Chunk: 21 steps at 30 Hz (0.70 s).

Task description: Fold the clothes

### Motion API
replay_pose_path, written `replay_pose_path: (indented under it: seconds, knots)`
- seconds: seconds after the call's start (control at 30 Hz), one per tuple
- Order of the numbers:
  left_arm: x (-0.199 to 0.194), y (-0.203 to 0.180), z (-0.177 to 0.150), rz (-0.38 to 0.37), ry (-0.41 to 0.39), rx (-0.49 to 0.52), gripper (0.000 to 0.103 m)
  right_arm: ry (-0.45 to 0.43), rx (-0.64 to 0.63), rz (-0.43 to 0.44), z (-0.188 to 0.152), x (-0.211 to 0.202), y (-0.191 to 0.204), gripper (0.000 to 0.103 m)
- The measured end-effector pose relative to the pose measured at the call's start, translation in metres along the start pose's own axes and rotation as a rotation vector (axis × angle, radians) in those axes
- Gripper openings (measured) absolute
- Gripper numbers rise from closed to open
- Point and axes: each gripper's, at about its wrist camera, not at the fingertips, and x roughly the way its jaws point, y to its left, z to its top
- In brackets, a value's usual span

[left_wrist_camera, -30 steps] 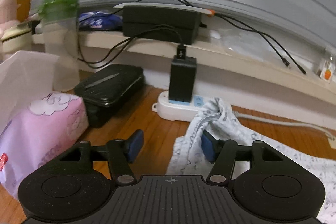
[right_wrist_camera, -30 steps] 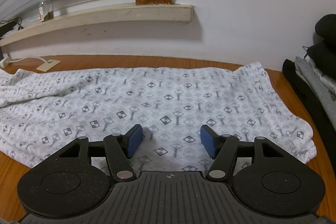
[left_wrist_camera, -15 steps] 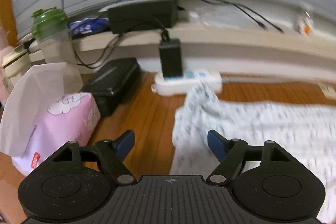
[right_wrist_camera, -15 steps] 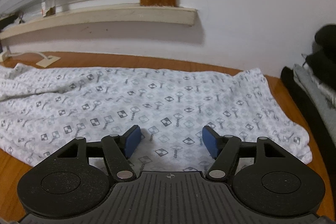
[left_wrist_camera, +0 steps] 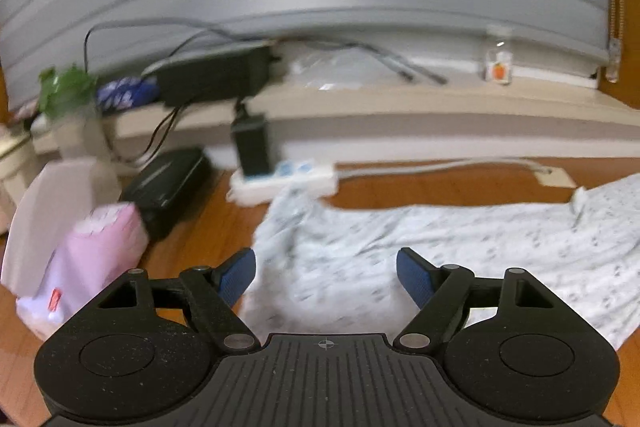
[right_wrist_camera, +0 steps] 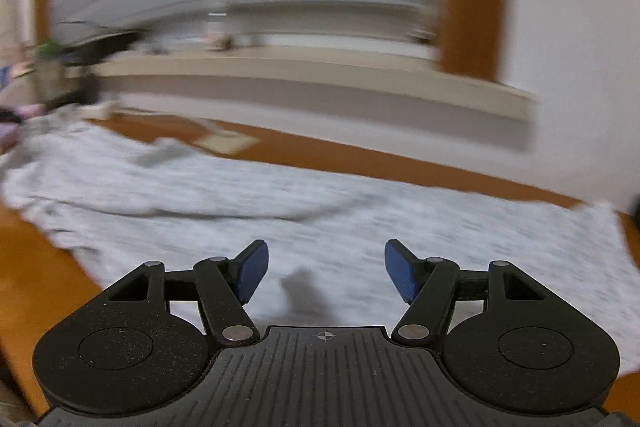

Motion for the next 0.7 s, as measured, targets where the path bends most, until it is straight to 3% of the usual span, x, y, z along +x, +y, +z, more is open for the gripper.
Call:
replay_pose_path:
  seconds: [0.17, 0.3, 0.37, 0.4, 0.43, 0.57, 0.7]
  knots:
    - [-0.009, -0.042, 0.0, -0.128, -0.035, 0.013, 0.08, -0.006, -0.066, 0.157, 0.008, 0.006, 0.064, 0.064]
    - [-0.011, -0.088, -0.01, -0.234, -0.042, 0.042, 0.069, 0.017, -0.129, 0.243, 0.01, 0.016, 0.107, 0.062]
    - [-0.01, -0.112, -0.017, -0.284, -0.04, 0.051, 0.057, 0.037, -0.163, 0.269, 0.008, 0.021, 0.123, 0.045]
    - [-0.01, -0.123, -0.021, -0.31, -0.035, 0.06, 0.042, 0.047, -0.181, 0.277, 0.008, 0.023, 0.128, 0.036]
    - [-0.01, -0.135, -0.025, -0.342, -0.03, 0.072, 0.034, 0.057, -0.199, 0.286, 0.007, 0.026, 0.133, 0.036]
    - [-0.012, -0.175, -0.043, -0.446, -0.013, 0.125, 0.032, 0.06, -0.218, 0.284, 0.011, 0.032, 0.137, 0.031]
    - [-0.015, -0.201, -0.057, -0.465, -0.004, 0.165, 0.032, 0.042, -0.204, 0.288, 0.016, 0.032, 0.133, 0.007]
